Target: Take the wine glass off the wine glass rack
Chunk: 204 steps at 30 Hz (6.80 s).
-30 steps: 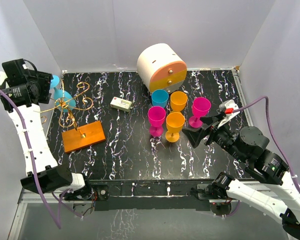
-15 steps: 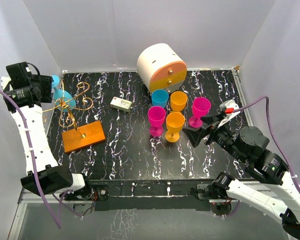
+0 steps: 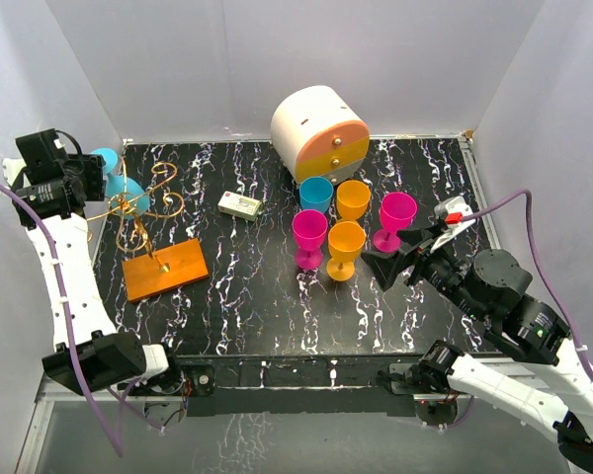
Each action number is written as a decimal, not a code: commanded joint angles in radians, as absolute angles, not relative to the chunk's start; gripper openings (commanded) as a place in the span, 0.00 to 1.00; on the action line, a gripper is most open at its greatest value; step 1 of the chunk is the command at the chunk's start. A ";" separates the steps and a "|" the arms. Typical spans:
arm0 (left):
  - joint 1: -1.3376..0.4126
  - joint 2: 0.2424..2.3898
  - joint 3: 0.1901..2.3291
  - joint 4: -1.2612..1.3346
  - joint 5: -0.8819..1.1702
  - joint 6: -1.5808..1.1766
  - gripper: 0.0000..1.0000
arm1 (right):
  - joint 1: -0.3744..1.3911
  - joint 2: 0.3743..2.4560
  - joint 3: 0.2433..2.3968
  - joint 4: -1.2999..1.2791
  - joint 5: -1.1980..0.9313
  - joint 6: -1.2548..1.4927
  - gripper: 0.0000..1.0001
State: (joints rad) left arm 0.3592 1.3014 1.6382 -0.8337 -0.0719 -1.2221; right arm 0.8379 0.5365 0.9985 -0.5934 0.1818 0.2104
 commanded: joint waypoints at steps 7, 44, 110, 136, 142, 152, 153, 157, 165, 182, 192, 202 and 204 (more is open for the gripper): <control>0.370 1.268 1.648 -0.818 -0.116 -1.223 0.37 | 0.844 0.537 1.008 -0.525 0.196 0.201 0.98; 0.371 1.097 1.398 -0.588 -0.064 -1.384 0.00 | 0.844 0.542 1.017 -0.518 0.193 0.206 0.98; 0.385 1.022 1.358 -0.476 0.106 -1.443 0.00 | 0.844 0.542 1.057 -0.511 0.196 0.210 0.98; 0.387 0.947 1.347 -0.516 -0.101 -1.438 0.00 | 0.844 0.538 1.062 -0.520 0.197 0.211 0.98; 0.387 0.987 1.344 -0.448 -0.117 -1.476 0.00 | 0.844 0.546 1.066 -0.518 0.202 0.208 0.99; 0.387 1.056 1.397 -0.437 -0.175 -1.456 0.00 | 0.844 0.557 1.069 -0.511 0.212 0.206 0.98; 0.388 1.060 1.393 -0.427 -0.177 -1.458 0.00 | 0.844 0.557 1.069 -0.511 0.210 0.206 0.98; 0.392 1.086 1.378 -0.365 -0.154 -1.469 0.00 | 0.844 0.558 1.068 -0.516 0.214 0.204 0.98; 0.394 1.199 1.438 -0.230 -0.003 -1.480 0.00 | 0.844 0.560 1.079 -0.521 0.227 0.211 0.98; 0.394 1.338 1.661 0.480 0.431 -1.358 0.00 | 0.844 0.573 1.098 -0.512 0.200 0.295 0.98; 0.341 1.373 1.745 0.990 0.731 -1.621 0.00 | 0.844 0.639 1.094 -0.470 0.115 0.385 0.98; -0.001 1.155 1.623 0.741 0.969 -1.384 0.00 | 0.844 0.767 1.118 -0.396 0.024 0.512 0.98; -0.037 1.087 1.576 0.622 1.004 -1.300 0.00 | 0.844 0.790 1.124 -0.403 0.024 0.536 0.98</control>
State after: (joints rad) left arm 0.0257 1.2320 1.6249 0.7731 0.8822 -1.4635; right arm 0.8379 0.7582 1.0653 -0.4847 0.0521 0.4686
